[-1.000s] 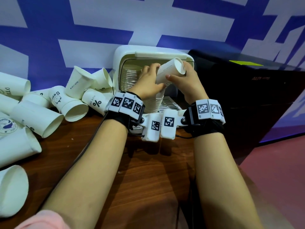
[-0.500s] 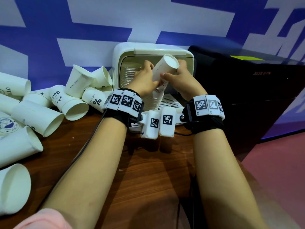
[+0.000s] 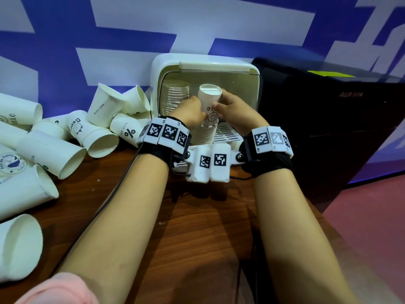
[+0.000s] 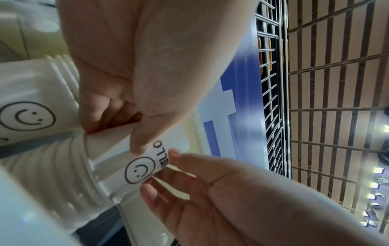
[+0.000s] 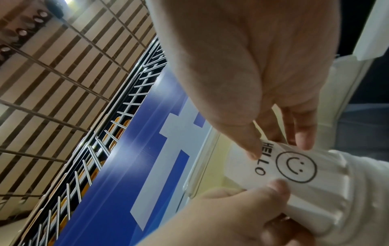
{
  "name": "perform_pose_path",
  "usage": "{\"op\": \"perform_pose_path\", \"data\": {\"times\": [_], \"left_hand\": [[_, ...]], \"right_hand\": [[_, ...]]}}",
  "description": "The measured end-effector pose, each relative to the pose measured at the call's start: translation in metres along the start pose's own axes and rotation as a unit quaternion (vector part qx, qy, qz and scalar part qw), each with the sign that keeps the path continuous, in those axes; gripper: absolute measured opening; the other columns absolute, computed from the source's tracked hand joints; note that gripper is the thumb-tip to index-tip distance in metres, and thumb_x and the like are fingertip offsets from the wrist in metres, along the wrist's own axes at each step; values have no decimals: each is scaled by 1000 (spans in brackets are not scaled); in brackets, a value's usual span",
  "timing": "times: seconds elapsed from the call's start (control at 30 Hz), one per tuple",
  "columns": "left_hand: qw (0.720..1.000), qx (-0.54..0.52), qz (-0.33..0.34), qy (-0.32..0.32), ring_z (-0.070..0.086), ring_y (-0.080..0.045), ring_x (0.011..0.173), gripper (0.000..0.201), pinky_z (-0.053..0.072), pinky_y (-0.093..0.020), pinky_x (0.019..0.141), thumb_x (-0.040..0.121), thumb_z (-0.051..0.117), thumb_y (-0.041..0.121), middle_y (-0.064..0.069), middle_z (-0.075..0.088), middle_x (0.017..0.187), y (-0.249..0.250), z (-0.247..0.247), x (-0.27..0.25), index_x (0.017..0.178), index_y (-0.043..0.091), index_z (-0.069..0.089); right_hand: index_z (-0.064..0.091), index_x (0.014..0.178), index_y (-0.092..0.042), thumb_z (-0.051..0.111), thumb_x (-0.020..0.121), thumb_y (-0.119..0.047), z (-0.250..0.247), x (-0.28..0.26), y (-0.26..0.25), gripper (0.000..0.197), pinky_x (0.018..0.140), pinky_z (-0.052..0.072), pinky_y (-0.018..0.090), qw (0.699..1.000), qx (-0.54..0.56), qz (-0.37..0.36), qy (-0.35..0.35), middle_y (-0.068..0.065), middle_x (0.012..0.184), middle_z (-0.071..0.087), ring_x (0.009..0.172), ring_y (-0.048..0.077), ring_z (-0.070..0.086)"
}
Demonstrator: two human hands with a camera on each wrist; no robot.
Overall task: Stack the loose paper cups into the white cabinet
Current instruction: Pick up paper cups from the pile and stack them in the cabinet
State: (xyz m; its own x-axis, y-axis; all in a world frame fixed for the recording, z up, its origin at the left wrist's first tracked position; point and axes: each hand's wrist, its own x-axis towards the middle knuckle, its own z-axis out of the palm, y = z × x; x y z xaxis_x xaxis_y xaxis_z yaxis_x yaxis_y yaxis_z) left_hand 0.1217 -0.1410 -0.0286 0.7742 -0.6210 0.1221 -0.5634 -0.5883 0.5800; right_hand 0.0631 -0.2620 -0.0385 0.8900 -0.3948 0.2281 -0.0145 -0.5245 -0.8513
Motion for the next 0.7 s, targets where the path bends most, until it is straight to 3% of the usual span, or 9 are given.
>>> {"op": "perform_pose_path", "data": {"times": [0.2, 0.3, 0.4, 0.47, 0.53, 0.6, 0.7], "left_hand": [[999, -34, -27, -14, 43, -34, 130, 51, 36, -39, 102, 102, 41, 19, -23, 40, 143, 2, 3, -4, 142, -3, 17], [998, -53, -27, -19, 43, -34, 130, 55, 35, -41, 104, 101, 42, 18, -22, 37, 146, 1, -1, -4, 145, 1, 13], [998, -65, -12, -12, 40, -32, 133, 65, 33, -38, 106, 101, 42, 16, -20, 31, 150, 3, -6, -7, 150, 6, 1], [998, -57, 6, -5, 30, -30, 140, 69, 25, -34, 111, 101, 40, 15, -19, 20, 156, 6, -8, -11, 150, 4, -7], [999, -46, 24, 0, 21, -28, 144, 71, 18, -33, 115, 102, 40, 15, -18, 13, 158, 8, -10, -14, 150, 4, -10], [999, -34, 33, 5, 24, -29, 144, 70, 19, -35, 115, 101, 42, 15, -19, 18, 157, 7, -11, -15, 151, 5, -5], [999, -13, 52, 12, 36, -29, 137, 66, 29, -36, 110, 98, 47, 12, -17, 32, 152, 5, -16, -16, 152, 10, 10]], "right_hand": [[54, 132, -4, 40, 98, 1, 2, -5, 3, 36, 105, 44, 39, 1000, -4, 17, -22, 13, 126, 63, 117, 22, 59], [59, 126, 0, 39, 97, 5, 2, -8, 1, 36, 89, 45, 27, 999, -5, 23, -21, 15, 123, 65, 106, 18, 59], [62, 118, 2, 41, 97, 3, 1, -9, -1, 30, 79, 44, 22, 999, -11, 24, -20, 12, 112, 67, 90, 11, 60], [64, 113, 1, 42, 97, 2, 2, -9, -3, 27, 81, 47, 25, 999, -15, 28, -22, 9, 104, 67, 85, 11, 60], [65, 111, 1, 43, 96, -1, 3, -6, -3, 27, 95, 49, 37, 999, -25, 36, -19, 12, 108, 69, 95, 20, 63], [65, 108, 2, 43, 96, -1, 3, -6, -3, 26, 101, 47, 43, 998, -33, 47, -18, 15, 109, 69, 101, 25, 63], [64, 105, 5, 43, 94, 2, 1, -9, -9, 24, 96, 48, 41, 998, -29, 60, -21, 17, 105, 68, 97, 25, 63]]}}
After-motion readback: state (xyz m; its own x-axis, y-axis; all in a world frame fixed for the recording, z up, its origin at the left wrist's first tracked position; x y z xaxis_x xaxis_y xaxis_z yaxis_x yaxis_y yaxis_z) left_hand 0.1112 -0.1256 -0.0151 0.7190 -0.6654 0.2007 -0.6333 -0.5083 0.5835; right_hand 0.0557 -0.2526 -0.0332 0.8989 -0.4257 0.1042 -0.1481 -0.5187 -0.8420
